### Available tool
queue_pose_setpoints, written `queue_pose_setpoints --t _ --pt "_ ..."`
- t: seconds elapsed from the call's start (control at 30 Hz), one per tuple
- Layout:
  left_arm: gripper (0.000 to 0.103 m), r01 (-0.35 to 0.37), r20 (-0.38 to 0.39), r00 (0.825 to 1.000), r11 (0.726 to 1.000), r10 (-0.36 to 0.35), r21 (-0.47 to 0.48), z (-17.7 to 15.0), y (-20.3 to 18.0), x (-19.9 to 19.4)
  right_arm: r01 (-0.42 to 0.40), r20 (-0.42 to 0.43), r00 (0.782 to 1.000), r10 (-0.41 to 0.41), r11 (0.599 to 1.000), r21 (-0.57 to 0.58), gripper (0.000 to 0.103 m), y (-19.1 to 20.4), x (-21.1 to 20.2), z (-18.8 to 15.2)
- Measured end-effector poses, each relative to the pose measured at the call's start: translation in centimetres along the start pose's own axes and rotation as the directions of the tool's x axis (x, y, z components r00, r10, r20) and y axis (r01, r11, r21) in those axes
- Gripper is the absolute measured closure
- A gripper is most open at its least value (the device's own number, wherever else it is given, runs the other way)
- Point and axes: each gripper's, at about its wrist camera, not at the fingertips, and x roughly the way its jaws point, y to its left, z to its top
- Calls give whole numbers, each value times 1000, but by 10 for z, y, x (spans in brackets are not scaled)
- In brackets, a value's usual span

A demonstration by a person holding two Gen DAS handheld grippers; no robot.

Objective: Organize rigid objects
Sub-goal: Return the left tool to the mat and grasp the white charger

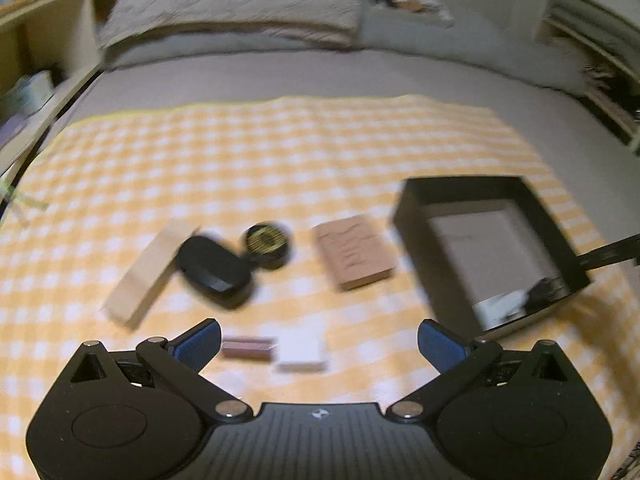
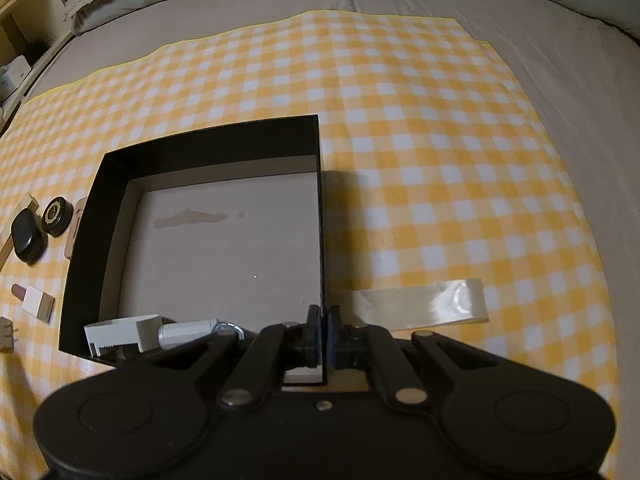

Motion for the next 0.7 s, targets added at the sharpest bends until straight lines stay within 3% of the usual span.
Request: queue_pose_setpoints --t 0.3,0.53,0.7 --pt "3 -101 -93 992 986 89 -134 -21 56 10 21 1 1000 -21 1000 -2 100 3 0 3" --pt "31 -119 -152 984 976 92 -184 -32 71 14 28 -1 1000 -28 1000 -7 99 3 0 3" --pt "37 -123 -193 978 964 78 -235 -36 76 21 27 -2 1000 -27 1000 -9 99 2 1 2"
